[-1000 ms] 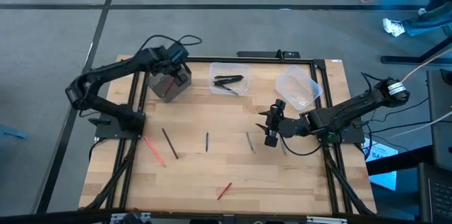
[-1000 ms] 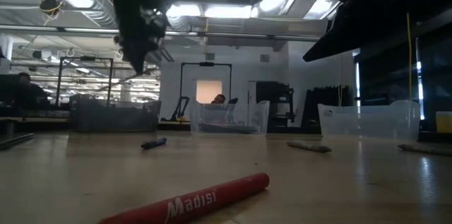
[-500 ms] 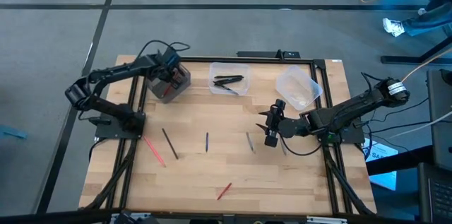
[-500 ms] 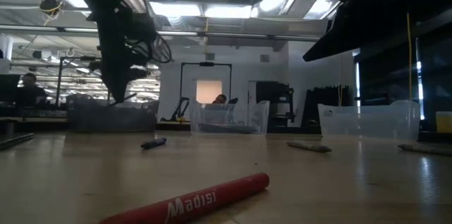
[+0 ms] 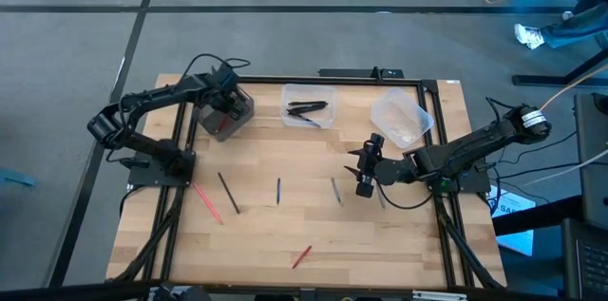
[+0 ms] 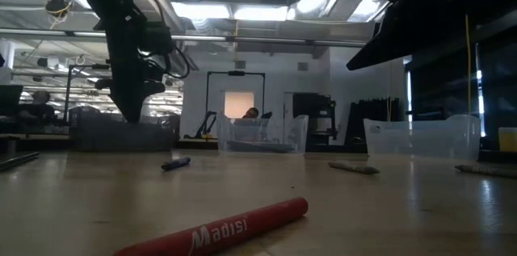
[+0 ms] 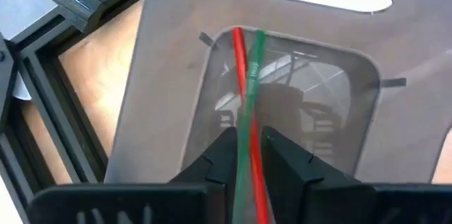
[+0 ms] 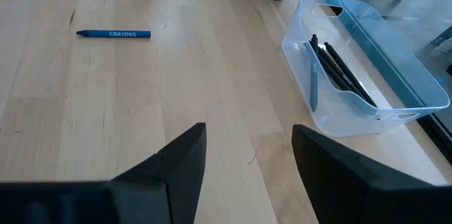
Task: Sort crayons/erasers/pens/pencils in bins
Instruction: Put the green pencil into the black bin, then put the blue pencil into the black bin
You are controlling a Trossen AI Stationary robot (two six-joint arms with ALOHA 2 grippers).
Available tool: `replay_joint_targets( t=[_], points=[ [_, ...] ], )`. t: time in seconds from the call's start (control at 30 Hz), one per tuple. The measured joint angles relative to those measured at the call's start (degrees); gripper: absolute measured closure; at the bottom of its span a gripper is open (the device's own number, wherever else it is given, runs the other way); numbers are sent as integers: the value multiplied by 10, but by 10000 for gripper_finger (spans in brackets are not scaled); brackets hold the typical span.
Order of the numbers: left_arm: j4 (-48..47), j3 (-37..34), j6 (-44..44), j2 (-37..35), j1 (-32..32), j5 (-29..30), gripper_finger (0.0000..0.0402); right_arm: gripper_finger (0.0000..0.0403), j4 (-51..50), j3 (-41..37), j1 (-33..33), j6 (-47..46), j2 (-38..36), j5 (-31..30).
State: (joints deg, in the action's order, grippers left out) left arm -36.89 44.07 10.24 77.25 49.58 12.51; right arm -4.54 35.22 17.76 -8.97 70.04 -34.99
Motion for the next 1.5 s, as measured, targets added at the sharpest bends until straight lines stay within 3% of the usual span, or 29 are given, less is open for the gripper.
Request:
replay_joint_targets(
  t=[0.2,0.37,0.53,0.67,0.9,1.13,1.27,1.5],
  points=[
    [-5,5,16,0,0,6,304,189,0,0,0,0,0,0],
    [-77,72,13,0,-18,5,281,189,0,0,0,1,0,-8],
    [-182,175,-16,-1,-97,12,280,189,0,0,0,3,0,-14],
    [-231,212,-16,-1,-193,17,282,189,0,0,0,4,0,-14],
    [-320,181,-4,-1,-390,1,282,189,-3,0,0,3,0,-14],
    [-309,141,21,-1,-565,-52,282,189,0,1,0,18,0,-12],
    [-266,106,12,-1,-628,-53,282,189,5,1,0,19,0,13],
    [-147,28,-67,0,-698,-112,282,189,29,1,0,29,0,17]
  ],
)
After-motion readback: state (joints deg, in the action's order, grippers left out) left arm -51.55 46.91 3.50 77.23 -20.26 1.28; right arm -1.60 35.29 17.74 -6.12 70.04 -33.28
